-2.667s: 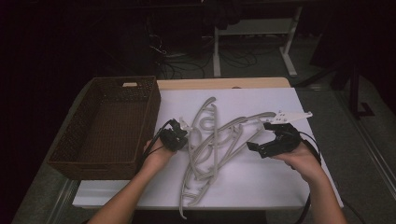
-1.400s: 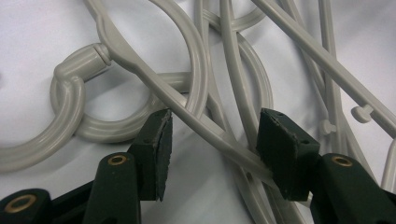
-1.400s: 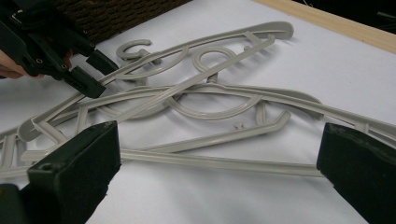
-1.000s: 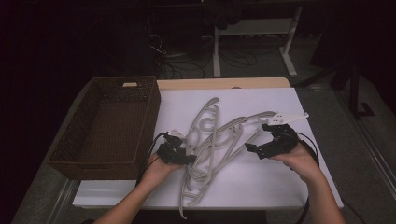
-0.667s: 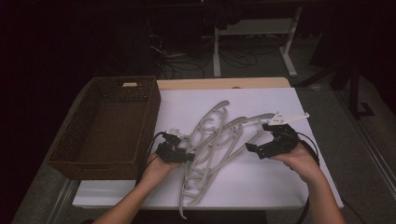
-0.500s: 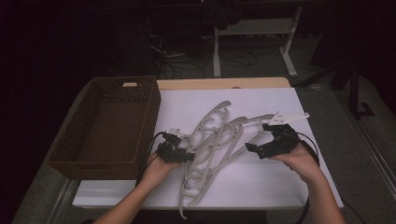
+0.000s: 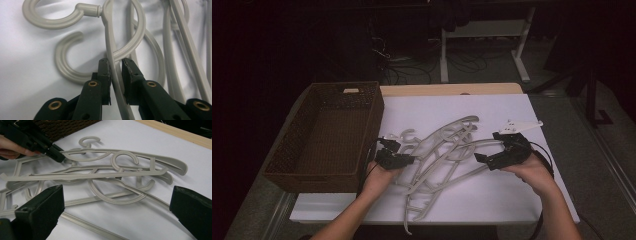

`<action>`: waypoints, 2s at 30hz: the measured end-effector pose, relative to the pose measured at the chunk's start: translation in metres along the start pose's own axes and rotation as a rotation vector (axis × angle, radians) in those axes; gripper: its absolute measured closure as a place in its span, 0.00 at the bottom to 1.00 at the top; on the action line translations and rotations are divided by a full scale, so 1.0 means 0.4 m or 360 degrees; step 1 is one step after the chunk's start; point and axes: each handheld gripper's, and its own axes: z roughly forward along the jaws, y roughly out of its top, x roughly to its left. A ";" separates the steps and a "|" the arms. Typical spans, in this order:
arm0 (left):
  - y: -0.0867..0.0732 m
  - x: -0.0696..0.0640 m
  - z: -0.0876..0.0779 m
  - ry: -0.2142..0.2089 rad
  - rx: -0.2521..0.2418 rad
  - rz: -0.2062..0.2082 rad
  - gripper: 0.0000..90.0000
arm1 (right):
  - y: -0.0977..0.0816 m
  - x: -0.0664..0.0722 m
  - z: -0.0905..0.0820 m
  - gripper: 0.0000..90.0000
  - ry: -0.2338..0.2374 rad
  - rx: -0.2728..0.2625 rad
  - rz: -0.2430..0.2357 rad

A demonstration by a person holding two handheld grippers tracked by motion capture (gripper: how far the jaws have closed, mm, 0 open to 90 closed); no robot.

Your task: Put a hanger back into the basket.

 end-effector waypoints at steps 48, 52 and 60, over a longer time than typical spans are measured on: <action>0.222 0.169 -0.427 0.0351 -0.0295 0.0371 0.92 | -0.113 -0.034 -0.069 0.00 -0.0056 -0.0052 0.0123; 0.193 0.243 -0.482 0.0415 -0.0315 0.0318 0.92 | -0.114 -0.039 -0.071 0.00 -0.0066 -0.0066 0.0135; 0.114 0.374 -0.595 0.0567 -0.0342 0.0204 0.92 | -0.114 -0.039 -0.066 0.00 -0.0078 -0.0052 0.0132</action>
